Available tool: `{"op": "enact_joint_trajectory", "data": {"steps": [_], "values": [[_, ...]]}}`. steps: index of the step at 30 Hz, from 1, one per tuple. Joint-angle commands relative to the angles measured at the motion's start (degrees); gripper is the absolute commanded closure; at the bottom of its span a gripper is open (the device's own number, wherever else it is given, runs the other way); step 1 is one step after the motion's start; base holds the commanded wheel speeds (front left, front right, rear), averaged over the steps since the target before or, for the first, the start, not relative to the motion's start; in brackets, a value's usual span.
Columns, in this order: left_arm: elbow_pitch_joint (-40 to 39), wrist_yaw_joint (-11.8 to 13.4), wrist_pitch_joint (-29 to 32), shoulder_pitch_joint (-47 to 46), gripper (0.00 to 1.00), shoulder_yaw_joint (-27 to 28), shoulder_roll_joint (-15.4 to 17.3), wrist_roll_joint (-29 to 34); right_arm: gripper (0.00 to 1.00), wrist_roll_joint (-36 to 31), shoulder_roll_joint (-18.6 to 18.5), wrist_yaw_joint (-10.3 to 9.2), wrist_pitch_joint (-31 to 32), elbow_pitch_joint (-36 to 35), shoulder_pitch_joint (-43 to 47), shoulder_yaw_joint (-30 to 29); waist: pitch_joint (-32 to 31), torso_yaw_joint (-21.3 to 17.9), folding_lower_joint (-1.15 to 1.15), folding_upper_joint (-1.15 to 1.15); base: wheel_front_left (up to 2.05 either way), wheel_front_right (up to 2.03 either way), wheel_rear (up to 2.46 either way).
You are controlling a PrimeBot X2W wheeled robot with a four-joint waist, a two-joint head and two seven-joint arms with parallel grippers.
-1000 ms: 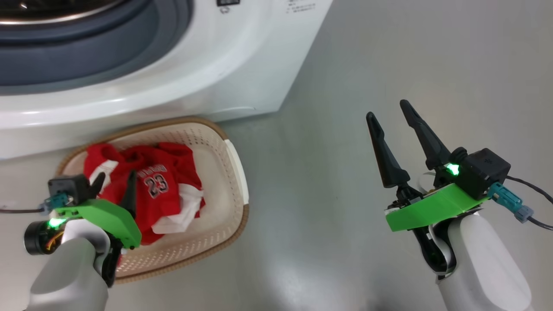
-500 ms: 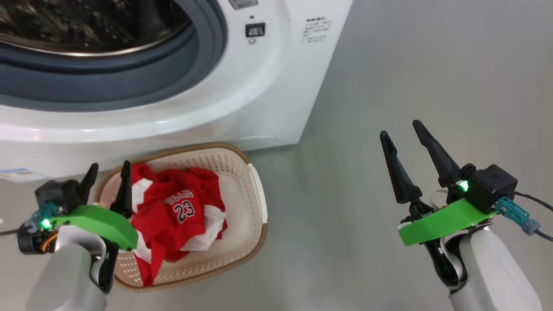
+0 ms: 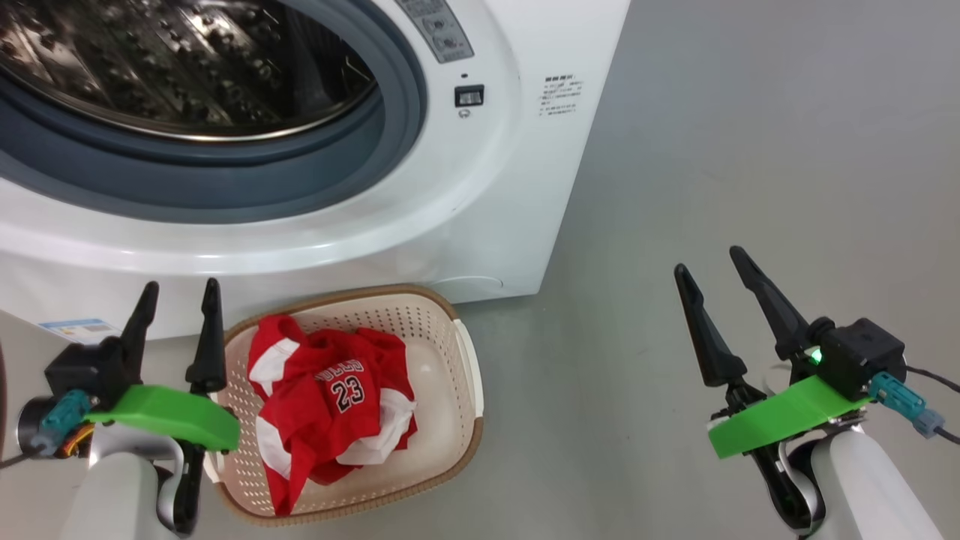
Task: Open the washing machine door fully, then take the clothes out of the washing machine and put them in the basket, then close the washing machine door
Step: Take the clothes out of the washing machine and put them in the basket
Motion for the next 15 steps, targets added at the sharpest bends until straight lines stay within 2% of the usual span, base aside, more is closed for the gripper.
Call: {"op": "enact_joint_trajectory", "data": {"steps": [1,15], "values": [[-2.73,-0.12,-0.7,1.05,0.0,2.4,1.16,1.03,0.0,0.07,-0.47,0.09,-0.26,-1.38,1.13,0.64,-0.9,0.36,0.0,0.0,0.0,0.0,0.0],[-15.69,-0.17,-0.7,9.71,0.0,6.61,-0.97,3.83,0.0,0.26,-0.98,0.09,-0.26,-1.81,3.91,-0.52,-4.48,0.5,0.0,0.0,0.0,0.0,0.0]]}}
